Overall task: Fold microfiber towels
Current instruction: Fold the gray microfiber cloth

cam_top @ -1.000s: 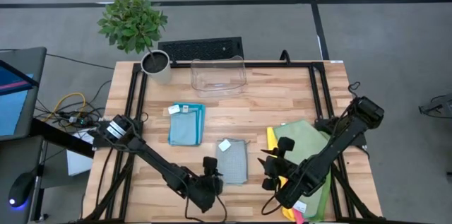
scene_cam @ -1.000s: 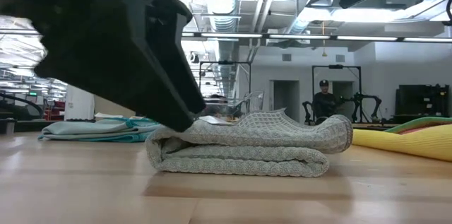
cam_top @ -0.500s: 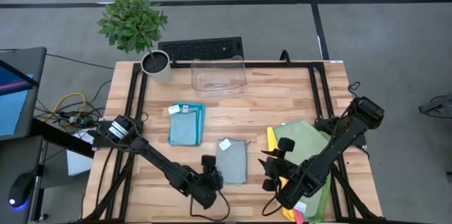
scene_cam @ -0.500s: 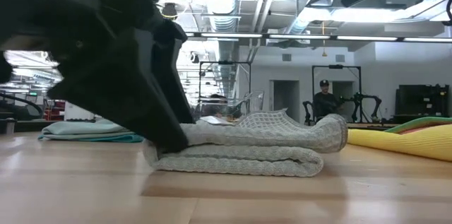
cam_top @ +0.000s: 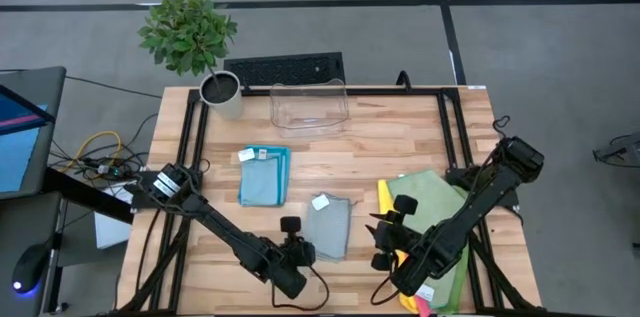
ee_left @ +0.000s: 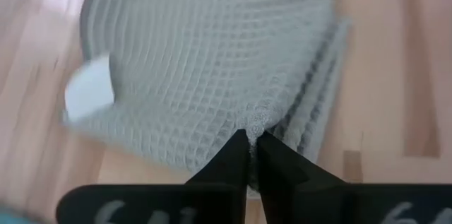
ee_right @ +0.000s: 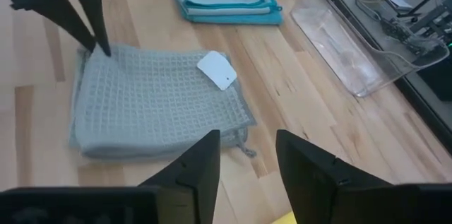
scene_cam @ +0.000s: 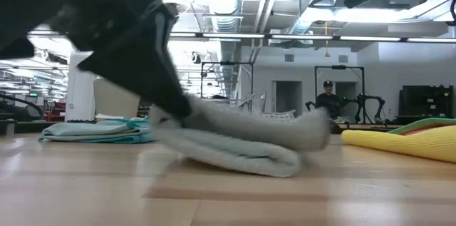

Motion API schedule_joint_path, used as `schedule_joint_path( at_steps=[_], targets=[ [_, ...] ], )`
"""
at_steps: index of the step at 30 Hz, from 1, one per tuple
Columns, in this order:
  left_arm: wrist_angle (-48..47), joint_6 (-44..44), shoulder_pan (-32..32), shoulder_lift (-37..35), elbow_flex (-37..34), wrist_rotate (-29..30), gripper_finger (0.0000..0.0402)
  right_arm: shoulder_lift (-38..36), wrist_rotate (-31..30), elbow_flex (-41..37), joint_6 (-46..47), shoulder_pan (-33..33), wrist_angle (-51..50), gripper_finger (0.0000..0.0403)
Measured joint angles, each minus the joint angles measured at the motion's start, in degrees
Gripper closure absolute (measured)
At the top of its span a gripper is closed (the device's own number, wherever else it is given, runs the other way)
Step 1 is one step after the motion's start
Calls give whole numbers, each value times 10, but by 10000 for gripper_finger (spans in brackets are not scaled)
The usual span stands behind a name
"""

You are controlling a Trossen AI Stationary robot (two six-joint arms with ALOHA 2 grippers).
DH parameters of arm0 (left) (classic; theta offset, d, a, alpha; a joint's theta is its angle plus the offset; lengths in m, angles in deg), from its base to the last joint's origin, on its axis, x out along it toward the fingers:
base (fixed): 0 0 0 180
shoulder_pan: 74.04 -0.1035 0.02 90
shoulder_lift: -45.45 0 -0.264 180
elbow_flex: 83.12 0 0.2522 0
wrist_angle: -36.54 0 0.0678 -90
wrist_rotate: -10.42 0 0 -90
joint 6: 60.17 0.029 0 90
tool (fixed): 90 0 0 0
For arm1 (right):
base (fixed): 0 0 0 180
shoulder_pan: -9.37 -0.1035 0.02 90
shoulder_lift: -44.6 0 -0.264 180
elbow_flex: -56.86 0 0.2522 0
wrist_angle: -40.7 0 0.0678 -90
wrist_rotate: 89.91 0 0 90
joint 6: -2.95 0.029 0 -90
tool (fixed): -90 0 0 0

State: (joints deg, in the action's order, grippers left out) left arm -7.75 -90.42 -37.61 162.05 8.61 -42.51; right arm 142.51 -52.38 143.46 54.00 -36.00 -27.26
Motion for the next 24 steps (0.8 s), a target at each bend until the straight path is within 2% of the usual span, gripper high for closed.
schedule_joint_path(
  at_steps=[7, 12, 18, 24],
  targets=[
    [-6, -127, 22, 0, -9, 61, 398, 1, 0, 0, 0, 0, 19, 240],
    [3, -272, 44, 0, -41, 125, 399, 9, 0, -33, -33, 0, 113, 240],
    [11, -414, 75, 5, -72, 159, 399, 9, 0, -76, -44, 5, 179, 240],
    [50, -569, 103, 7, -119, 249, 399, 9, -1, -78, -92, 17, 245, 240]
  ],
)
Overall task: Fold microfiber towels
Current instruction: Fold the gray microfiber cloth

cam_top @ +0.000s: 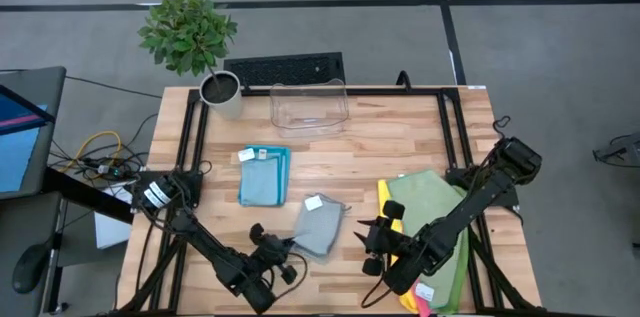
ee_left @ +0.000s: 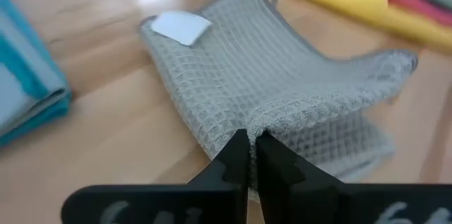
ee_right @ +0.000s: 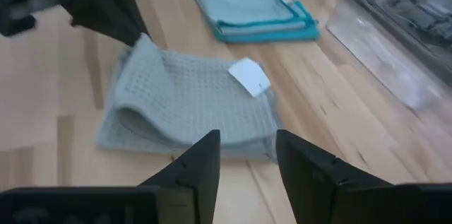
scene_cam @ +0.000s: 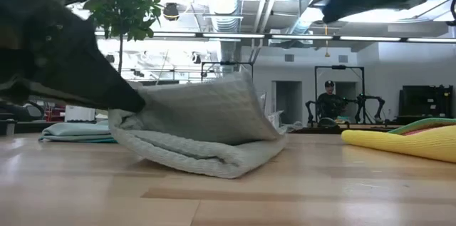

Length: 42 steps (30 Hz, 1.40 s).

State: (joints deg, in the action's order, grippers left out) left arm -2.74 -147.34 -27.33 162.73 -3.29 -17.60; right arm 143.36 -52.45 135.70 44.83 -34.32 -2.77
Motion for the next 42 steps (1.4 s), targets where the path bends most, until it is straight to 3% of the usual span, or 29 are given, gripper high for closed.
schedule_joint_path(
  at_steps=[8, 13, 17, 22, 32, 38, 42],
  targets=[
    [110, -34, 24, 0, -57, 57, 399, 36, -3, -1, -111, 28, 153, 240],
    [137, -46, 36, 0, -74, 103, 400, 105, 48, 0, -193, 56, 293, 240],
    [136, -50, 43, 0, -76, 103, 400, 136, 51, -1, -198, 69, 326, 240],
    [137, -55, 43, 0, -78, 103, 400, 173, 102, -1, -204, 80, 392, 240],
    [147, -100, 30, 0, -101, 65, 391, 235, 180, 0, -211, 83, 456, 240],
    [145, -68, 17, -2, -100, -22, 390, 236, 204, 0, -199, 98, 452, 239],
    [112, -65, 19, -10, -85, -45, 389, 236, 226, 0, -198, 108, 448, 239]
  ],
)
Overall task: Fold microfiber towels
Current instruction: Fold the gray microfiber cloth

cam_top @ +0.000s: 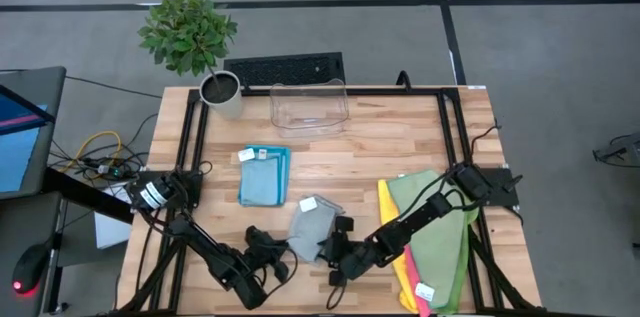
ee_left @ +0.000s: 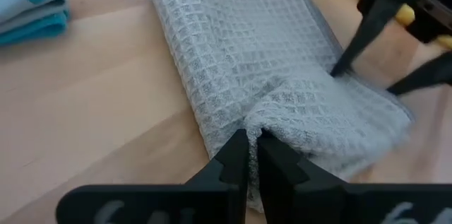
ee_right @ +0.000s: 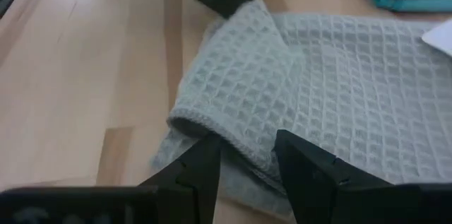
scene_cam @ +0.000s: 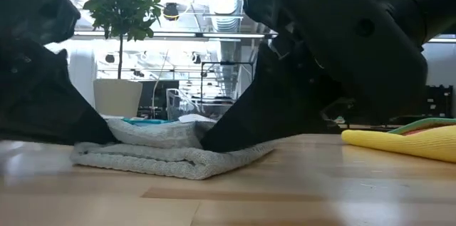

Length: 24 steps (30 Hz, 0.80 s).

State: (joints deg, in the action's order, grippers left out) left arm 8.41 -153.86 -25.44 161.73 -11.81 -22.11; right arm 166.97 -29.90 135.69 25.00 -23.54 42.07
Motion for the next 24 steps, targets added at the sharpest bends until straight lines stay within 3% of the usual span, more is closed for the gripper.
schedule_joint_path(
  at_steps=[7, 11, 15, 21, 24],
  targets=[
    [-87, 75, 4, -58, 23, -92, 389, 0, 6, 0, 0, 0, -12, 239],
    [-74, 115, 1, -71, 24, -107, 388, 7, 6, 1, 3, 0, -4, 239],
    [-62, 175, -8, -71, 24, -175, 377, 16, 10, 2, 4, 3, 9, 239],
    [-59, 223, -21, -71, 32, -230, 301, 17, 11, 2, 4, 3, 10, 239],
    [-125, 215, -24, -79, 51, -256, 252, 17, 12, 2, 4, 3, 9, 239]
  ],
)
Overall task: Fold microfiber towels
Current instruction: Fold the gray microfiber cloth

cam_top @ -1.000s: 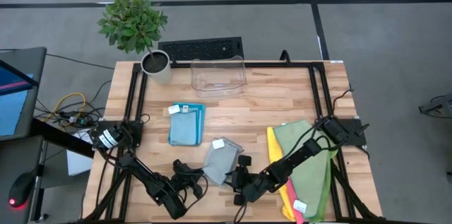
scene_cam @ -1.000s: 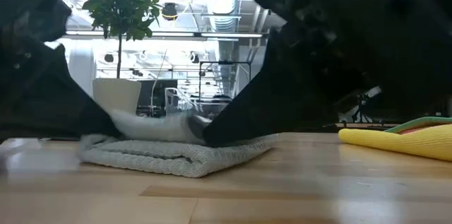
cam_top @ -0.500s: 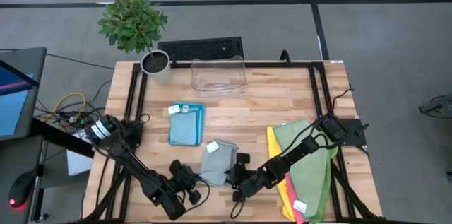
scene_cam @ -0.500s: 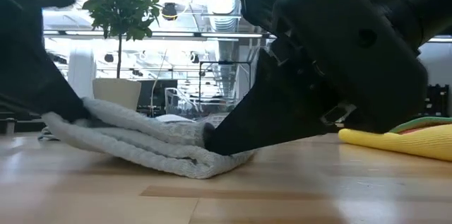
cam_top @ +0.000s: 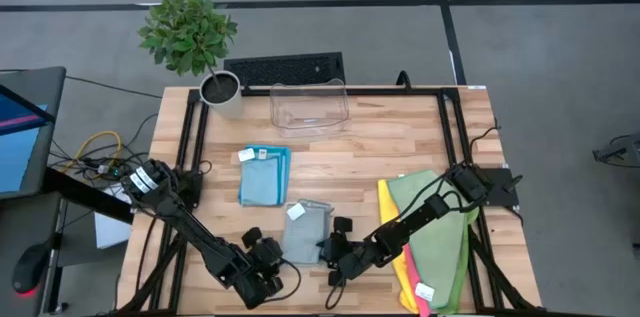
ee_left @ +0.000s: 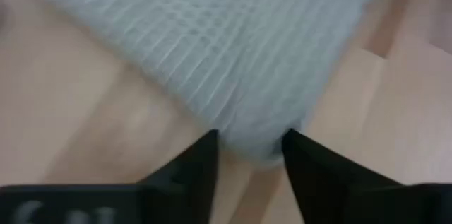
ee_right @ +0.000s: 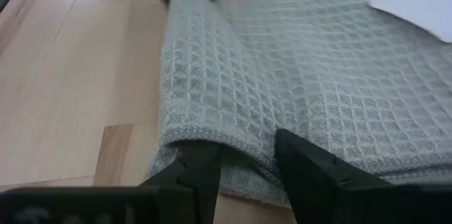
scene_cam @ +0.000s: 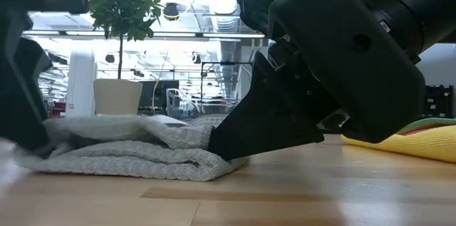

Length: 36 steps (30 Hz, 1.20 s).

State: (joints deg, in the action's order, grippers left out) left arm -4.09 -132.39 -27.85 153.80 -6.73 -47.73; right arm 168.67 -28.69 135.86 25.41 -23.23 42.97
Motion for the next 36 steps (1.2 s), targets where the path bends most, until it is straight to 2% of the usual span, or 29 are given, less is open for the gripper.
schedule_joint_path(
  at_steps=[4, 6, 8, 10, 11, 12, 17, 23, 27, 29, 32, 36],
  targets=[
    [-99, -27, 12, -32, 40, 30, 204, 0, -1, 0, 0, -4, -1, 239],
    [-148, -38, 23, -50, 63, 64, 192, 1, -1, 0, 0, -6, -1, 239],
    [-165, -51, 39, -62, 75, 147, 186, 1, 0, 0, -1, -7, -2, 239],
    [-130, -50, 50, -64, 72, 273, 185, -8, 2, -1, -5, -10, -13, 239],
    [-101, -40, 49, -61, 65, 309, 187, -17, 5, -2, -13, -12, -27, 239],
    [-78, -27, 44, -56, 55, 319, 191, -29, 5, -3, -18, -15, -43, 239],
    [69, 28, 1, -2, -5, 326, 217, -110, -33, -1, -49, -33, -92, 240],
    [249, 184, -50, 50, -22, 270, 245, -158, -46, -2, -52, -39, -137, 240],
    [264, 217, -66, 52, -21, 214, 261, -117, -39, -1, -75, -39, -27, 240],
    [257, 216, -64, 52, -22, 213, 268, -84, -40, -1, -77, -42, 12, 240],
    [258, 203, -59, 55, -22, 224, 279, -39, -38, -2, -53, -46, 20, 245],
    [251, 161, -62, 68, -38, 207, 293, 1, -12, -2, -12, -44, 35, 254]
  ],
)
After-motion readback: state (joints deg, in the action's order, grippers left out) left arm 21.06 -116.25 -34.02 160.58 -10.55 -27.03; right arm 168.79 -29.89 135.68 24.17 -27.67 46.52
